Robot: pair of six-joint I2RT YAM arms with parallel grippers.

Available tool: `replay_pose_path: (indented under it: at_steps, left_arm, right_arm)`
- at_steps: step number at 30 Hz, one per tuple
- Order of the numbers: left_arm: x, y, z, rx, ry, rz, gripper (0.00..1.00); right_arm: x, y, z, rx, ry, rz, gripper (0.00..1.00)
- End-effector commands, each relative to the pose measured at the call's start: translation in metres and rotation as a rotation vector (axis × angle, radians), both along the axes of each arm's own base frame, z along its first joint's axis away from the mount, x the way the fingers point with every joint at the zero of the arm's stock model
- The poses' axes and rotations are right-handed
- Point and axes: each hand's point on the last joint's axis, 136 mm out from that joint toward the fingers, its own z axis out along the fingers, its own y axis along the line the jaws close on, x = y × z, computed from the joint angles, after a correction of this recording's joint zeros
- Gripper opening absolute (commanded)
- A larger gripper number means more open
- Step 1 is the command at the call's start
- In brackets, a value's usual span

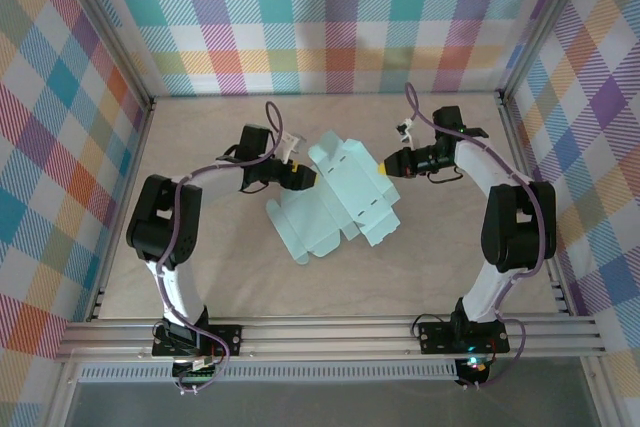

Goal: Fold the paper box

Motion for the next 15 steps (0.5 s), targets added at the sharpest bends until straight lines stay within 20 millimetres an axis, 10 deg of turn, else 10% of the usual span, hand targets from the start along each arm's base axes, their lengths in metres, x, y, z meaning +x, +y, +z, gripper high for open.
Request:
replay_pose_path:
  at_steps: [1, 15]
  left_arm:
    - [0.002, 0.001, 0.003, -0.04, 0.017, -0.053, 0.66]
    - [0.011, 0.016, 0.002, -0.074, 0.033, -0.011, 0.62]
  right_arm:
    - [-0.012, 0.006, 0.017, 0.067, -0.036, 0.059, 0.0]
    - [-0.017, 0.007, 0.023, 0.079, -0.053, 0.075, 0.0]
